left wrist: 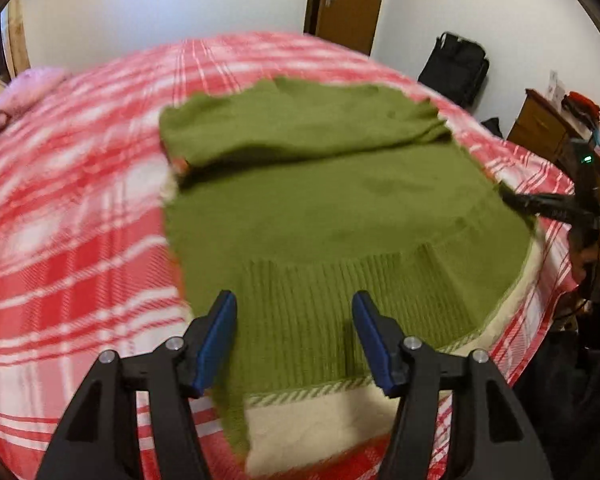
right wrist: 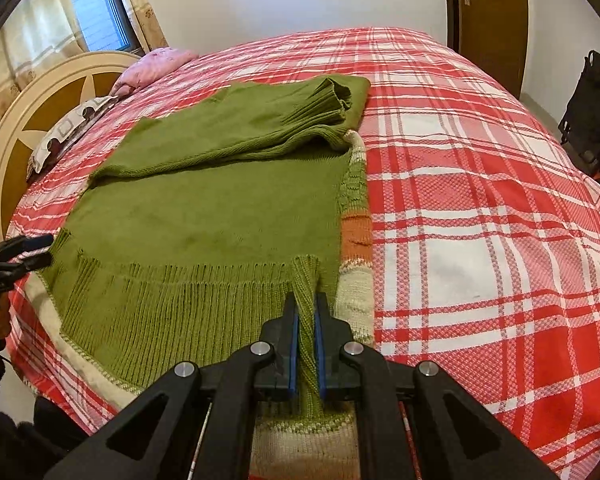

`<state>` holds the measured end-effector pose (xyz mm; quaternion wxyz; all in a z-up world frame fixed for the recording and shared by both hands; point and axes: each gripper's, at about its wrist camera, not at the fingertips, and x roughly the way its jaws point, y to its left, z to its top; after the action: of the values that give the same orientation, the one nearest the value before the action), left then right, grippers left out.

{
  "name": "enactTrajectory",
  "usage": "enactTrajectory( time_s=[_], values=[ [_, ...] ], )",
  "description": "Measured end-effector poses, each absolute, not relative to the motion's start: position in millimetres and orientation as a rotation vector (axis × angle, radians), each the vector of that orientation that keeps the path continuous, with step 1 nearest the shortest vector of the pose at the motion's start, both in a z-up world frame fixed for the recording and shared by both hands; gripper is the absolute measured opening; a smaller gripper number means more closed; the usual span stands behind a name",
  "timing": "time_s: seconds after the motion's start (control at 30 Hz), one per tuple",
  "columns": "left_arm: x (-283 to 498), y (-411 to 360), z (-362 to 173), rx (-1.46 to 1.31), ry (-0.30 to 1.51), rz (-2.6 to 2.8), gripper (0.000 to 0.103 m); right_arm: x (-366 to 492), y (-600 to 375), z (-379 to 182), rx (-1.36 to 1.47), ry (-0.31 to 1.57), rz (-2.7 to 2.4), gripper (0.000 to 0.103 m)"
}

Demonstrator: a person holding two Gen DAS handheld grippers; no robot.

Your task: Fold small clothes

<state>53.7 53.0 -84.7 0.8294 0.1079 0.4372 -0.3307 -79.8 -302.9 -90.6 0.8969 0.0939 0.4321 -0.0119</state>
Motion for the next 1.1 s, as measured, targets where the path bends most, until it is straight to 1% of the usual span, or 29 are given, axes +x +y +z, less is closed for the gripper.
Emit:
enactTrajectory(
  time_s=[0.07,0.13,0.2,0.27,0.43,0.47,0.5,0.53,0.6,0.67,0.7,0.77,0.8,0.83,0.87,0.93,0.97,1.0,1.07,1.1],
  values=[
    [53,49,-92,0.238,0.953,-0.687,0.050,-81,-306,-90,0.222,0.894,-0.017,0.006],
    [46,49,-91,0.252,0.925,-0.676,0.047,-85,-311,-88,0.261,0.886,-0.003,0.006],
    [42,52,-91,0.238,0.925,-0.685,0.034,-90,-315,-85,0.307,0.869,0.006,0.007],
    [42,56,-93,0.215,0.927,-0.689,0.030,-94,-320,-81,0.357,0.866,0.012,0.007],
    [45,58,-92,0.170,0.954,-0.676,0.030,-98,-326,-76,0.401,0.867,-0.007,0.007],
    [45,56,-93,0.172,0.959,-0.675,0.033,-97,-325,-76,0.396,0.871,-0.007,0.007],
    [45,55,-94,0.174,0.965,-0.681,0.041,-94,-324,-77,0.387,0.879,-0.011,0.007],
    [44,55,-94,0.174,0.970,-0.694,0.045,-92,-324,-79,0.385,0.884,-0.015,0.007],
    [43,52,-94,0.156,0.976,-0.717,0.062,-87,-323,-83,0.386,0.897,-0.008,0.007],
    [42,50,-95,0.147,0.978,-0.721,0.067,-80,-321,-90,0.383,0.917,0.009,0.007],
    [42,48,-95,0.152,0.977,-0.716,0.067,-78,-320,-91,0.381,0.920,0.015,0.008],
    [41,47,-95,0.158,0.972,-0.710,0.067,-78,-320,-92,0.383,0.915,0.030,0.018],
    [41,48,-95,0.152,0.973,-0.711,0.067,-78,-320,-92,0.393,0.914,0.047,0.035],
    [41,50,-94,0.138,0.978,-0.719,0.066,-78,-320,-93,0.415,0.907,0.083,0.049],
    [42,51,-94,0.126,0.981,-0.726,0.063,-79,-319,-92,0.423,0.903,0.097,0.053],
    [43,55,-93,0.106,0.985,-0.732,0.051,-80,-313,-92,0.393,0.898,0.097,0.054],
    [44,57,-93,0.094,0.992,-0.732,0.039,-80,-308,-92,0.350,0.896,0.093,0.054],
    [46,58,-93,0.085,0.997,-0.730,0.034,-81,-303,-92,0.308,0.894,0.085,0.054],
    [49,63,-94,0.060,1.003,-0.731,0.030,-81,-291,-93,0.219,0.896,0.063,0.054],
    [51,65,-95,0.043,1.008,-0.732,0.029,-80,-286,-93,0.177,0.898,0.052,0.054]
  ],
)
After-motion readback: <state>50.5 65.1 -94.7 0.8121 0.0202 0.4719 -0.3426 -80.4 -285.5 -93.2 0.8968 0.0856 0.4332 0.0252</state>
